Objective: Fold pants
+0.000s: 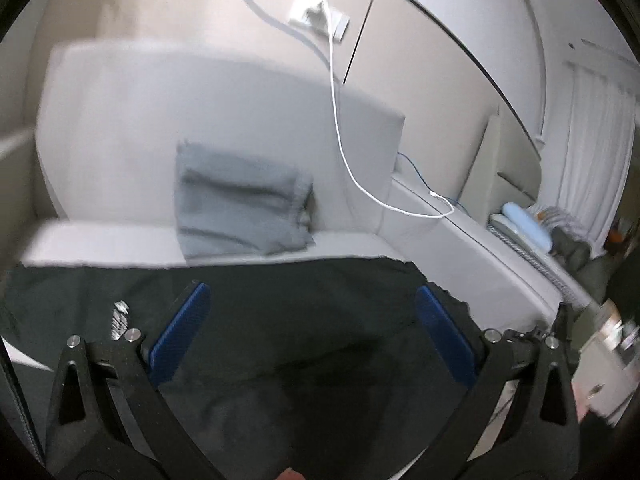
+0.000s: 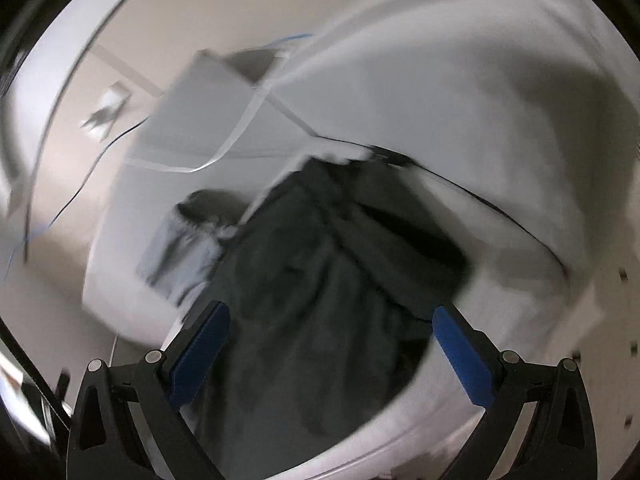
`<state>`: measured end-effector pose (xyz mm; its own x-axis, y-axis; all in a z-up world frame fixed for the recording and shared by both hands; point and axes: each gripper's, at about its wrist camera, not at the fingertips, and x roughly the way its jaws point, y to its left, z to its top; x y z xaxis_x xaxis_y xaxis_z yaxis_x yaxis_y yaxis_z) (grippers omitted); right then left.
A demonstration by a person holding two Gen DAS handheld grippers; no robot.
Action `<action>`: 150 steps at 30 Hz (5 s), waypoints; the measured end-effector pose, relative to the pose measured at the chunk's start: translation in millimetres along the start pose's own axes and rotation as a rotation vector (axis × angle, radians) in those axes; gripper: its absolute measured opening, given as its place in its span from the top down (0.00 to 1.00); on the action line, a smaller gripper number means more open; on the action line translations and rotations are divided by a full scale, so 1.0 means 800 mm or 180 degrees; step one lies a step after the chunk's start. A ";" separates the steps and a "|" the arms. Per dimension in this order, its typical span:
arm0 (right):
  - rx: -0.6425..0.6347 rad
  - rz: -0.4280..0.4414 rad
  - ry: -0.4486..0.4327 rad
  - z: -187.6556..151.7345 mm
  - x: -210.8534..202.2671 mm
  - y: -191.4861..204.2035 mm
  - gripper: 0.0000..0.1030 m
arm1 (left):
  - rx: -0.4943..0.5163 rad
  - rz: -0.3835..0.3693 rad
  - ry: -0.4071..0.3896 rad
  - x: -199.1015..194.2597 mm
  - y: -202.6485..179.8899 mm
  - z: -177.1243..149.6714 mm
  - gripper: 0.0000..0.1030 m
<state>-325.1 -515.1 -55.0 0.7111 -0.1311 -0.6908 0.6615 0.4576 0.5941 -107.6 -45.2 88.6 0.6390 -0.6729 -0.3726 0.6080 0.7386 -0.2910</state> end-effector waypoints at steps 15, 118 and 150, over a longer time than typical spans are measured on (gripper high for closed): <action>0.0151 -0.0124 0.0047 0.017 0.055 -0.035 0.84 | -0.0069 -0.0446 -0.0114 -0.028 -0.003 -0.001 0.01; -0.1172 -0.1339 0.0285 0.228 0.388 0.174 0.87 | 0.1578 0.0075 0.2144 0.443 0.079 -0.012 0.96; -0.2516 -0.1516 0.0563 0.184 0.428 0.212 0.50 | 0.0811 0.0448 0.2107 0.443 0.087 -0.008 0.94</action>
<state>65.4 -612.2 -129.9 0.3176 -0.3522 -0.8804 0.4737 0.8632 -0.1745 158.2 -231.7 -69.2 0.3492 -0.3467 -0.8706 0.6834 0.7298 -0.0165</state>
